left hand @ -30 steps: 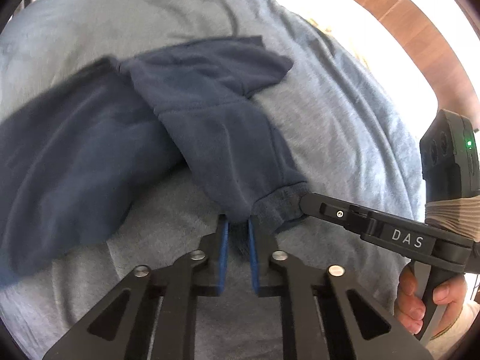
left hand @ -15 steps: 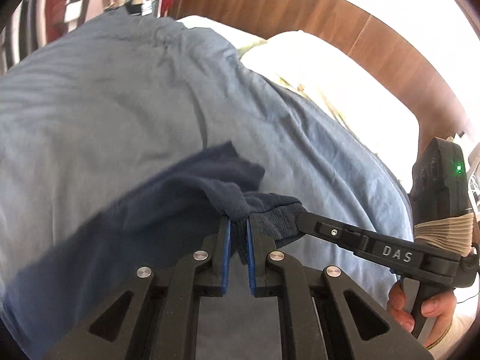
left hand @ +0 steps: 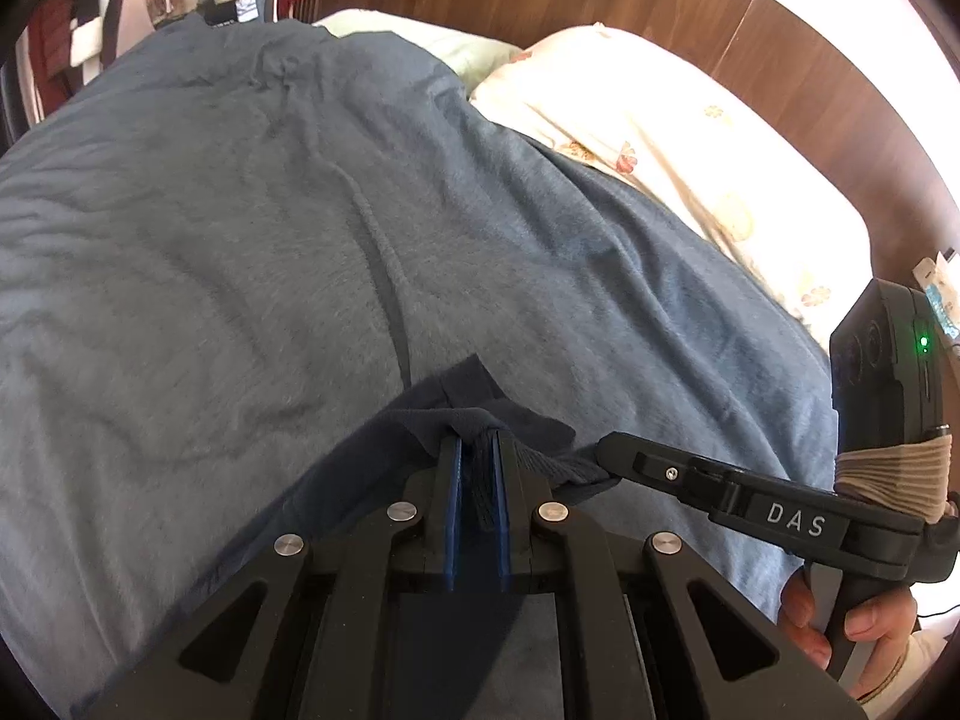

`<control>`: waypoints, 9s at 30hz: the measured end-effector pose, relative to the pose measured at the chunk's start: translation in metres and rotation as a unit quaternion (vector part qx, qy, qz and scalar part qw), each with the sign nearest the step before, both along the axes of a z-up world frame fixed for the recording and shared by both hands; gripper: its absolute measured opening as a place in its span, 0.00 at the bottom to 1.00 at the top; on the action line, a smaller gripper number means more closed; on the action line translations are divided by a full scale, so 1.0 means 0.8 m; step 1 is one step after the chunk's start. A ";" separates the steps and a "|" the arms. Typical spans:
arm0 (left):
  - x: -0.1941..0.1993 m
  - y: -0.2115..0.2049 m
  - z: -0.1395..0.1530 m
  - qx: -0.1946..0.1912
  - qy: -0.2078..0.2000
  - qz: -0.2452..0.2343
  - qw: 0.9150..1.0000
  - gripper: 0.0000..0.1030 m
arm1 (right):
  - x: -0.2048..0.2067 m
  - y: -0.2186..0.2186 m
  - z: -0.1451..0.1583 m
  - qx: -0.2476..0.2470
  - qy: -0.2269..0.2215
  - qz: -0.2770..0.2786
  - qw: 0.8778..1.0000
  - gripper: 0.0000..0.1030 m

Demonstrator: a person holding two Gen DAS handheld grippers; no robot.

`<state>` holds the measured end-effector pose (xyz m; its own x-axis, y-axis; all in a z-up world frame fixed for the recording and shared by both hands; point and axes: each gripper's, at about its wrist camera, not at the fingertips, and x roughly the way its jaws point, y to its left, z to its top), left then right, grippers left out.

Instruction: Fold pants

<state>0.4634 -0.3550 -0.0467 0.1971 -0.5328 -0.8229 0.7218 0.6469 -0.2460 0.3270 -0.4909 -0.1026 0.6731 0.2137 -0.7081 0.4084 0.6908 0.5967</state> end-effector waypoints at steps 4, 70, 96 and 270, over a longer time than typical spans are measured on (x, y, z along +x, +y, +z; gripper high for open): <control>0.019 -0.016 -0.015 0.011 0.000 -0.005 1.000 0.13 | 0.018 -0.010 -0.013 -0.003 0.010 0.001 1.000 0.07; 0.117 -0.097 -0.076 0.103 0.073 -0.277 0.953 0.21 | 0.011 -0.009 -0.057 0.005 0.031 -0.072 0.997 0.27; 0.119 -0.167 -0.088 0.066 0.103 -0.261 0.958 0.06 | -0.004 -0.034 -0.031 -0.040 0.008 -0.132 0.990 0.10; -0.069 0.481 0.059 0.150 -0.064 0.181 0.970 0.57 | -0.068 0.364 0.058 -0.220 0.030 0.079 0.972 0.60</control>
<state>0.4085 0.0296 0.0008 0.4370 -0.1500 -0.8869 0.4464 0.8922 0.0691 0.2727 -0.1994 -0.0565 0.6106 -0.0206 -0.7917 0.3008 0.9308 0.2077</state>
